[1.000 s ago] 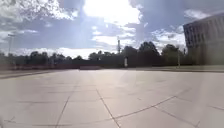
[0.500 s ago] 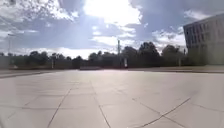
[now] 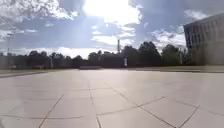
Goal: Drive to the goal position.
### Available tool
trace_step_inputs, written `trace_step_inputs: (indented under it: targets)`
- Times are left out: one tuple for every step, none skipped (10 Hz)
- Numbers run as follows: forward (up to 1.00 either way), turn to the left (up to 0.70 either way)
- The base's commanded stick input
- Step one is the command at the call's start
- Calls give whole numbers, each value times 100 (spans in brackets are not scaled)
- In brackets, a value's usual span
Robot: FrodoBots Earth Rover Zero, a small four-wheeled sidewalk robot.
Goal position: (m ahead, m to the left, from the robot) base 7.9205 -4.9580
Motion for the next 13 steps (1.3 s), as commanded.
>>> trace_step_inputs:
  targets:
    - [59,-1]
    - [59,-1]
    - [59,-1]
    - [59,-1]
    - [58,-1]
    - [59,-1]
    - [59,-1]
    - [58,-1]
    - [58,-1]
    - [58,-1]
    - [58,-1]
    - [58,-1]
    - [58,-1]
